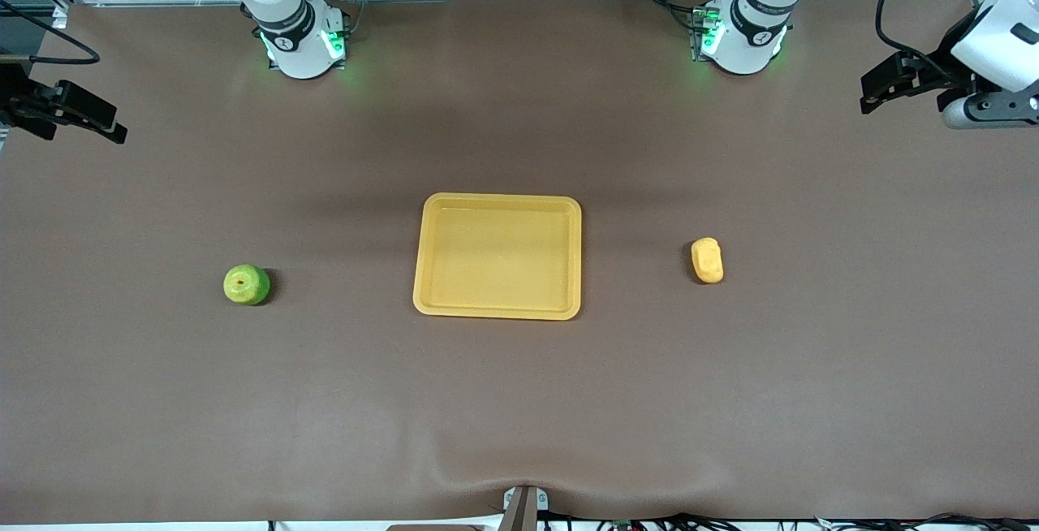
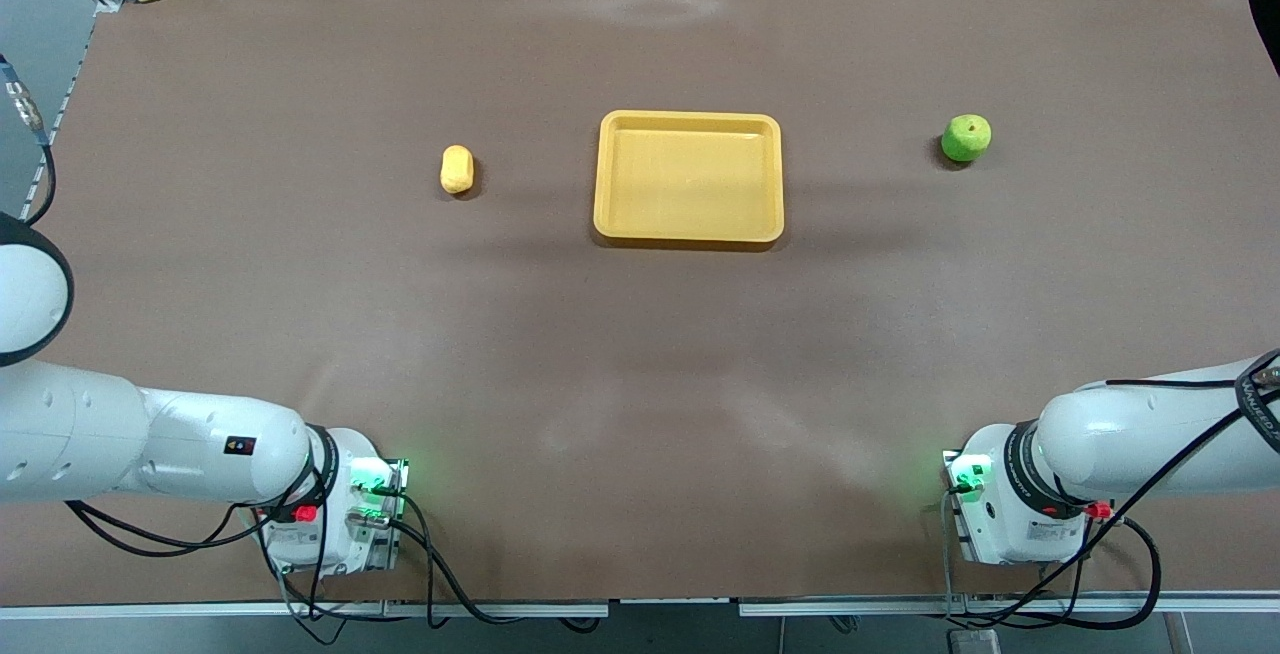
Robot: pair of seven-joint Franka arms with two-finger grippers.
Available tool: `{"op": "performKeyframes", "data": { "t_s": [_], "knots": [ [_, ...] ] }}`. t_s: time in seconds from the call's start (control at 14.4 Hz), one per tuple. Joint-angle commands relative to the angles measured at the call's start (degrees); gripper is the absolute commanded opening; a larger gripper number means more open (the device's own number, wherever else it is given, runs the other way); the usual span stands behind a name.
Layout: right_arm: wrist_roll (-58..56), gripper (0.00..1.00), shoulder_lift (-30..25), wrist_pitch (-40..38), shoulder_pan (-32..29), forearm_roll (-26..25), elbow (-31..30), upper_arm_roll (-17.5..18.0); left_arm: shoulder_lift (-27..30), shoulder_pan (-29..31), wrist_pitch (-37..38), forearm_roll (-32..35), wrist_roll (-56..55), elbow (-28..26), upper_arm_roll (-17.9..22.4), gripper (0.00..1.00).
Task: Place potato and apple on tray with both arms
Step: 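Move the right gripper toward the green apple while the left gripper approaches the potato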
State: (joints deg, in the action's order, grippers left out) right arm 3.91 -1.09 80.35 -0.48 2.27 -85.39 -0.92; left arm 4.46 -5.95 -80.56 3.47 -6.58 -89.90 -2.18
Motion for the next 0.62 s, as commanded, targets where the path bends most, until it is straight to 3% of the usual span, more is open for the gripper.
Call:
{"op": "performKeyframes", "data": {
  "t_s": [0.0,0.55],
  "knots": [
    [0.92,1.0,0.12,-0.19,0.39,0.54,0.84,-0.14,-0.41,-0.12,0.58,-0.92,1.22,0.6,-0.01,1.0],
    [0.49,1.0,5.91,2.88,0.3,0.36,0.75,-0.23,-2.43,-0.38,0.05,-0.92,-0.01,-0.01,-0.1,1.0]
  ]
}}
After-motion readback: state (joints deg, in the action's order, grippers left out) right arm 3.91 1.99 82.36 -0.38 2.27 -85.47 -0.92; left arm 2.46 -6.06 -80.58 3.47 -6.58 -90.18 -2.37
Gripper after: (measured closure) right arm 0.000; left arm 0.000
